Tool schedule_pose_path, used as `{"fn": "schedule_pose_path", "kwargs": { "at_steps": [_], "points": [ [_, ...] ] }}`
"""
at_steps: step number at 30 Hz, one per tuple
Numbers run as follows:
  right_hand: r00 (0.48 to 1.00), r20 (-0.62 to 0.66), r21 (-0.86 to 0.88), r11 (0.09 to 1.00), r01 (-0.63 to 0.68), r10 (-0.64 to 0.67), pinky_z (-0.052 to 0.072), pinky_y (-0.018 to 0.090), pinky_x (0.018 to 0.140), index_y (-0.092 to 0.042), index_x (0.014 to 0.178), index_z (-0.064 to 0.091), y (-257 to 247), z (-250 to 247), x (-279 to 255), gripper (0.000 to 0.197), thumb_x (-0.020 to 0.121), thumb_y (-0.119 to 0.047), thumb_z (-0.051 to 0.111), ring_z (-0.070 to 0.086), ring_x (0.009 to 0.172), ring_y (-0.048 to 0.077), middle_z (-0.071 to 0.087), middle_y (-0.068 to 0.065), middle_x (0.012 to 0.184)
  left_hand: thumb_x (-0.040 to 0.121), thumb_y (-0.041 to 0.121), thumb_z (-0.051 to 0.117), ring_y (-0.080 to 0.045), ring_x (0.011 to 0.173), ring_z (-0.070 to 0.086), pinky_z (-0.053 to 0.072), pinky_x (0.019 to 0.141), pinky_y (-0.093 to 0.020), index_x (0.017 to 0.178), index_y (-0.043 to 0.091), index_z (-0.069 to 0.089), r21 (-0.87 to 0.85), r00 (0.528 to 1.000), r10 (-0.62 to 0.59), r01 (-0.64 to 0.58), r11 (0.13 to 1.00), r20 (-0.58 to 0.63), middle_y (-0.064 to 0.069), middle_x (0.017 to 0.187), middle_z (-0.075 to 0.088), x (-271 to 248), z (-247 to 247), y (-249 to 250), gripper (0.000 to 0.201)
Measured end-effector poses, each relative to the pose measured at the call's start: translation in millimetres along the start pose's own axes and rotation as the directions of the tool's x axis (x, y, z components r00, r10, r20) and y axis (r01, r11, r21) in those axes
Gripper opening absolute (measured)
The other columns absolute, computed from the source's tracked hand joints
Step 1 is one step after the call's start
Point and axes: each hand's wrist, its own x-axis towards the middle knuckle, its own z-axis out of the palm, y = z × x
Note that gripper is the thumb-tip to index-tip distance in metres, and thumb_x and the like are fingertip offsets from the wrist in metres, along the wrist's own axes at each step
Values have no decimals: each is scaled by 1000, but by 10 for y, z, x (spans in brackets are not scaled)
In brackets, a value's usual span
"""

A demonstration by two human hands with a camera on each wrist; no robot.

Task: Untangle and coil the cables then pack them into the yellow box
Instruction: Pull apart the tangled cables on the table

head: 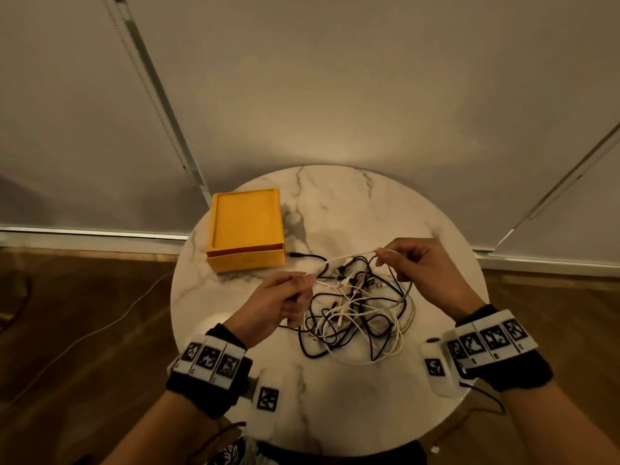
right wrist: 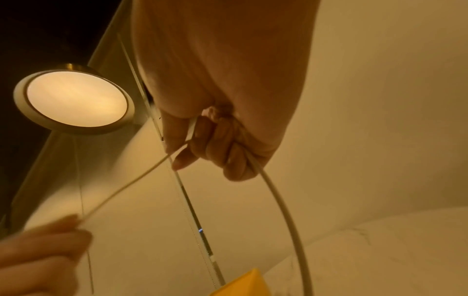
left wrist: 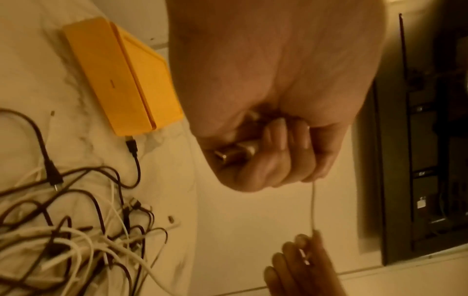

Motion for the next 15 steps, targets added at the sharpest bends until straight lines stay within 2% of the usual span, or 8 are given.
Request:
{"fn": "schedule_pose_path", "kwargs": {
  "at_steps": [1, 3, 5, 7, 9, 11, 13, 15],
  "points": [
    [999, -50, -26, 1000, 8, -9, 31, 28, 50, -16, 71, 73, 29, -26, -3, 20, 80, -32, 66, 36, 54, 22, 44, 16, 56, 93, 31, 52, -14, 47, 15, 18, 44, -23, 59, 16, 47, -51, 998, -41, 43, 998, 49, 3, 51, 23, -37, 13, 6, 37],
    [986, -164, -34, 999, 17, -23, 34, 27, 49, -10, 74, 72, 83, -37, 5, 18, 77, -28, 70, 38, 54, 21, 46, 18, 58, 92, 38, 51, -11, 45, 15, 15, 43, -22, 63, 15, 51, -118, 988, -65, 82, 990, 141, 6, 50, 24, -92, 44, -2, 36],
    [970, -243, 26, 999, 31, -24, 31, 25, 47, -9, 74, 71, 161, 34, -20, 16, 76, -25, 73, 35, 52, 20, 44, 12, 54, 90, 42, 59, -7, 42, 22, 19, 41, -20, 67, 15, 55, -229, 977, -17, 66, 971, 211, 8, 48, 29, -139, 85, 33, 35],
    [977, -214, 65, 998, 7, 7, 30, 20, 45, -11, 75, 72, 286, 183, -96, 17, 77, -28, 70, 36, 47, 12, 49, -2, 50, 89, 38, 63, -6, 43, 30, 26, 43, -19, 76, 13, 60, -386, 968, 94, 3, 923, 233, 8, 49, 37, -143, 115, 110, 28],
    [997, -45, 72, 995, -65, 68, 36, 21, 45, -9, 78, 73, 453, 340, -211, 20, 83, -27, 67, 41, 45, 12, 52, -1, 50, 90, 31, 62, -6, 49, 43, 36, 49, -19, 90, 10, 67, -515, 965, 207, -96, 852, 163, 6, 56, 48, -122, 119, 221, 22],
    [986, 102, 108, 984, -139, 129, 44, 27, 50, 0, 78, 72, 656, 438, -336, 28, 90, -24, 63, 48, 45, 21, 55, 8, 51, 92, 27, 55, -7, 61, 55, 47, 60, -21, 101, 9, 70, -560, 961, 273, -209, 802, 32, 4, 69, 60, -109, 118, 364, 25],
    [976, 118, 178, 963, -201, 182, 46, 30, 55, 3, 73, 68, 833, 459, -483, 41, 89, -34, 66, 47, 46, 24, 52, 13, 49, 94, 21, 43, -8, 73, 65, 54, 69, -22, 109, 7, 68, -588, 942, 309, -325, 740, -131, 1, 83, 69, -113, 59, 505, 33],
    [966, 76, 251, 933, -257, 245, 37, 24, 47, 5, 78, 68, 950, 459, -635, 47, 84, -41, 69, 37, 42, 18, 41, 12, 47, 92, 19, 41, -9, 80, 70, 56, 71, -23, 111, 6, 67, -596, 902, 324, -432, 676, -286, -3, 93, 73, -118, -74, 618, 34]
  ]
}}
